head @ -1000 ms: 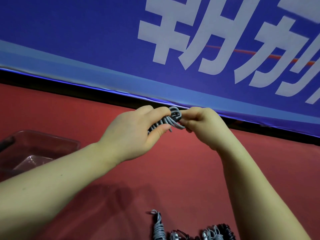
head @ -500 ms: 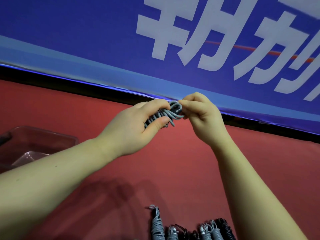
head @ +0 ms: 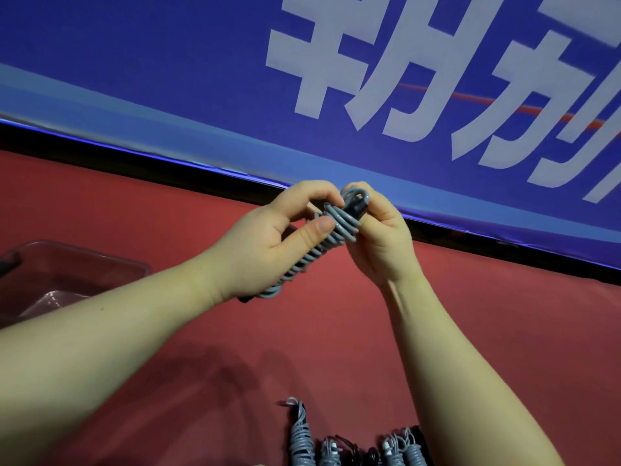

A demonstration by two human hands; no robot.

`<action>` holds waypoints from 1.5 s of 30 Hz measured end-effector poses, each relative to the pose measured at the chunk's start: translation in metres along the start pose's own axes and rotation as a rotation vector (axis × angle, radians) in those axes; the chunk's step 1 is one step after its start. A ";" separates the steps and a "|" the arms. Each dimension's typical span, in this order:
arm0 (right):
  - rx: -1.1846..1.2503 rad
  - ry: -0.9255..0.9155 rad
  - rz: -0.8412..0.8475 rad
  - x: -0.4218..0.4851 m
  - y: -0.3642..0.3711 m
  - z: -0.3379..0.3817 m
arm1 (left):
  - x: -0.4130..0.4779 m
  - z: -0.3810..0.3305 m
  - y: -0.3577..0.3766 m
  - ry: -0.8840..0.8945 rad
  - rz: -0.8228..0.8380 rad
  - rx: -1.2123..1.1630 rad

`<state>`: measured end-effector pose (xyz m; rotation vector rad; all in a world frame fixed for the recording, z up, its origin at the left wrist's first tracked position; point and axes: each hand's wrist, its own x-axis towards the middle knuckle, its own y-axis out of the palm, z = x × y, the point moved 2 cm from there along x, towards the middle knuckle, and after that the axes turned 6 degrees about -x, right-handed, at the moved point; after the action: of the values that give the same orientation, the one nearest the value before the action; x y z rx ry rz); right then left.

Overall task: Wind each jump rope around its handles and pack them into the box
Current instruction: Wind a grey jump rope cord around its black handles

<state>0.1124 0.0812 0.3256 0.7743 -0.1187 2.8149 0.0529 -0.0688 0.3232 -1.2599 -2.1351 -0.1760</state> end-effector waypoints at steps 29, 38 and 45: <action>-0.420 0.006 -0.046 -0.025 -0.005 0.025 | -0.006 0.010 -0.018 -0.177 0.122 0.259; -0.735 -0.039 0.050 -0.028 -0.003 0.018 | -0.006 0.018 -0.025 -0.319 0.042 0.576; -1.106 -0.116 0.226 -0.026 0.001 0.013 | -0.014 0.019 -0.024 -0.338 0.090 0.802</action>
<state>0.1407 0.0736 0.3235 0.6207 -1.6599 2.2819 0.0291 -0.0837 0.3046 -0.9229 -2.0597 0.9016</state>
